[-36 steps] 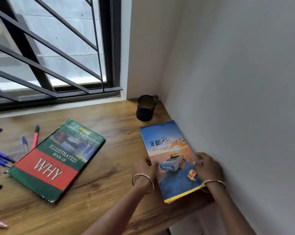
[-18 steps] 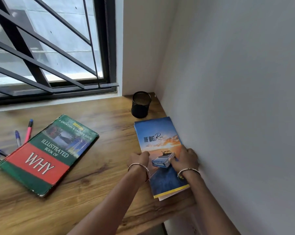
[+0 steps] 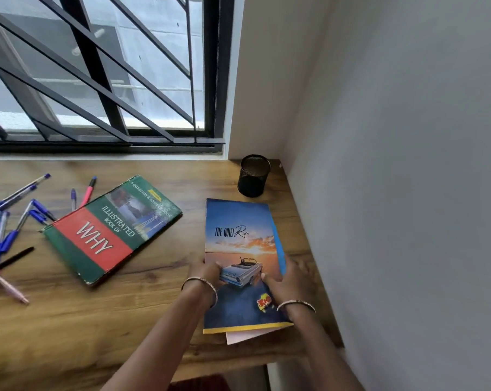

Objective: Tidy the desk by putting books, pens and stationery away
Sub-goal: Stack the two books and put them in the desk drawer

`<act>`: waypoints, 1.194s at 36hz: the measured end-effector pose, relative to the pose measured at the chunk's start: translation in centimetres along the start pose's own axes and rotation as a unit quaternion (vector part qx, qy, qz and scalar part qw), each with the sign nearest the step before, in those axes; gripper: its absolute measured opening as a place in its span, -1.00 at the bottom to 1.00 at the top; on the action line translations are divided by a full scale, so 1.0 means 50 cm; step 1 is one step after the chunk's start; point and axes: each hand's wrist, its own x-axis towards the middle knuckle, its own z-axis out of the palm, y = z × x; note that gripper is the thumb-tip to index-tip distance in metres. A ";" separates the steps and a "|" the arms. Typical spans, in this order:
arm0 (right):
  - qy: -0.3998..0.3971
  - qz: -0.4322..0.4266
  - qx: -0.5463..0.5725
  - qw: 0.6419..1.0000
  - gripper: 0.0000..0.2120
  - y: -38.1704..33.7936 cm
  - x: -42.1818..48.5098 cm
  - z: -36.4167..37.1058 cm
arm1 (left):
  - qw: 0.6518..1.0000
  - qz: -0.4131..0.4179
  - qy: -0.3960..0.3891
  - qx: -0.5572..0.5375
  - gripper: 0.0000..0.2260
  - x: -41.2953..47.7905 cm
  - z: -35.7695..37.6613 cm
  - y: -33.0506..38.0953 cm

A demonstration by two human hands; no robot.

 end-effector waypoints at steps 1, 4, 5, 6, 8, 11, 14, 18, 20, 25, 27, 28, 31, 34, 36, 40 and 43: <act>-0.003 0.005 0.005 1.000 -0.26 0.003 0.003 -0.004 | 1.000 0.008 0.007 -0.001 -0.92 0.002 -0.005 0.005; -0.015 0.009 0.026 1.000 -0.24 0.011 0.019 -0.013 | 0.999 0.029 0.044 -0.010 -0.81 0.014 -0.016 0.016; -0.020 0.005 0.034 0.999 -0.29 0.012 0.022 -0.015 | 0.998 0.037 0.056 -0.006 -0.77 0.011 -0.017 0.018; -0.027 0.003 0.052 0.998 -0.34 0.011 0.024 -0.018 | 0.996 0.049 0.072 0.004 -0.76 0.016 -0.017 0.014; -0.047 0.007 0.111 0.993 -0.42 0.011 0.026 -0.013 | 0.992 0.080 0.097 0.032 -0.72 0.014 -0.013 -0.001; -0.056 0.002 0.173 0.983 -0.39 0.035 0.053 0.026 | 0.971 0.149 0.139 0.123 -0.62 -0.015 -0.011 -0.025; -0.069 -0.025 0.176 0.982 -0.40 0.024 0.038 0.010 | 0.941 0.214 0.168 0.203 -0.66 -0.026 -0.015 -0.043; -0.068 -0.037 0.183 0.980 -0.43 0.025 0.025 -0.006 | 0.915 0.225 0.184 0.279 -0.69 -0.012 -0.032 -0.064; -0.069 -0.041 0.193 0.978 -0.42 0.031 0.024 -0.002 | 0.912 0.225 0.181 0.290 -0.68 -0.010 -0.041 -0.072; -0.072 -0.048 0.199 0.976 -0.44 0.040 0.011 -0.004 | 0.914 0.225 0.165 0.296 -0.70 -0.042 -0.052 -0.072; -0.072 -0.053 0.198 0.976 -0.45 0.042 0.009 -0.007 | 0.921 0.218 0.154 0.284 -0.64 -0.056 -0.055 -0.070; -0.073 -0.056 0.192 0.977 -0.46 0.042 0.008 -0.010 | 0.923 0.215 0.147 0.284 -0.60 -0.059 -0.056 -0.070; -0.086 -0.060 0.175 0.979 -0.48 0.040 0.008 -0.015 | 0.927 0.206 0.130 0.286 -0.55 -0.062 -0.065 -0.061; -0.040 -0.054 0.143 0.988 -0.53 0.025 0.008 -0.021 | 0.915 0.220 0.139 0.307 -0.62 -0.059 -0.089 -0.034; 0.040 -0.067 0.089 0.993 -0.57 0.002 0.006 -0.025 | 0.901 0.248 0.155 0.322 -0.70 -0.055 -0.116 -0.008; 0.049 -0.134 0.163 0.976 -0.69 -0.078 -0.016 -0.023 | 0.882 0.287 0.185 0.325 -0.81 -0.031 -0.193 0.059; -0.046 -0.187 0.205 0.960 -0.80 -0.149 -0.032 0.005 | 0.863 0.297 0.206 0.353 -0.82 0.007 -0.264 0.115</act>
